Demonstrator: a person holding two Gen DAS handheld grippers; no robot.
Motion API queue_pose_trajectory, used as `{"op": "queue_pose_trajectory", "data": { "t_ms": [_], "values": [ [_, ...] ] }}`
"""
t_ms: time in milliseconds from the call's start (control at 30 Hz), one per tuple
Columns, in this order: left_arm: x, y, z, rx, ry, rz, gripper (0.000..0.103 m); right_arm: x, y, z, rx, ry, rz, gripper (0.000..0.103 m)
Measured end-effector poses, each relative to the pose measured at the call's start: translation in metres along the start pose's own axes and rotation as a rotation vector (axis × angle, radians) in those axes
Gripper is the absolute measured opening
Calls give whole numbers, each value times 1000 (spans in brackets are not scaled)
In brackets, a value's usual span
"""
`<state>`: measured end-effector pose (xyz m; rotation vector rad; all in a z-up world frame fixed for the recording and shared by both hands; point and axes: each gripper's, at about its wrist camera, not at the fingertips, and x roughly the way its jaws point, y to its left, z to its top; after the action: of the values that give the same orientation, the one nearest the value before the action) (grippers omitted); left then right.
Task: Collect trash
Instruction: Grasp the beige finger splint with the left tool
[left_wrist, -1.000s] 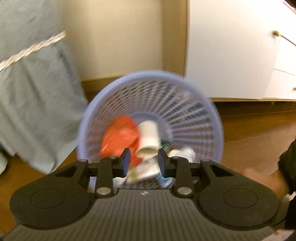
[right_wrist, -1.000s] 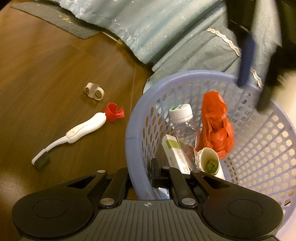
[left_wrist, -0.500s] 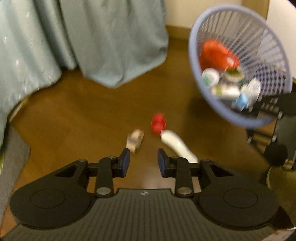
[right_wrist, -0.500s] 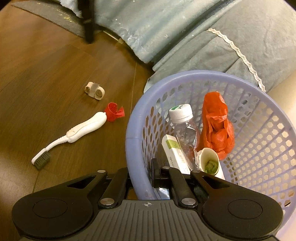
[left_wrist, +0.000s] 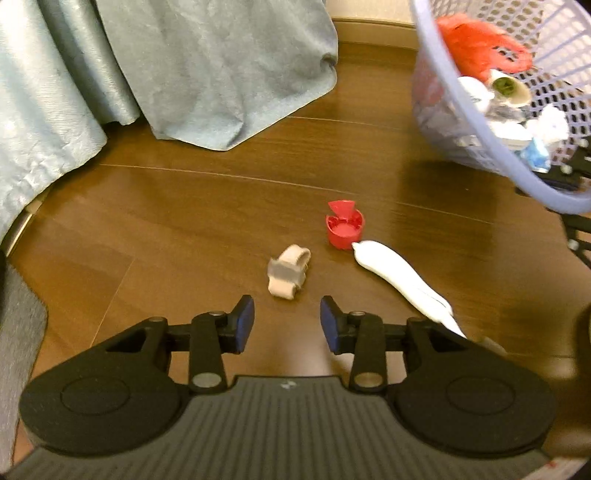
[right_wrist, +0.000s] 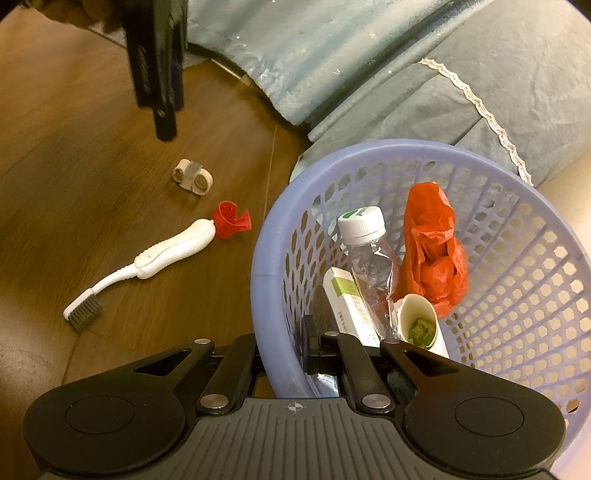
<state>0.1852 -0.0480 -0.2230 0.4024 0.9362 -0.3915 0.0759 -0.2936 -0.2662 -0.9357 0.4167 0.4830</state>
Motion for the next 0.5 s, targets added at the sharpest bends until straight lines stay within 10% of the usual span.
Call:
{"op": "queue_pose_trajectory", "data": {
  "t_ms": [500],
  "values": [
    [67, 5, 16, 71, 40, -31, 52, 0, 0, -4, 10, 0, 2, 2]
  ]
}}
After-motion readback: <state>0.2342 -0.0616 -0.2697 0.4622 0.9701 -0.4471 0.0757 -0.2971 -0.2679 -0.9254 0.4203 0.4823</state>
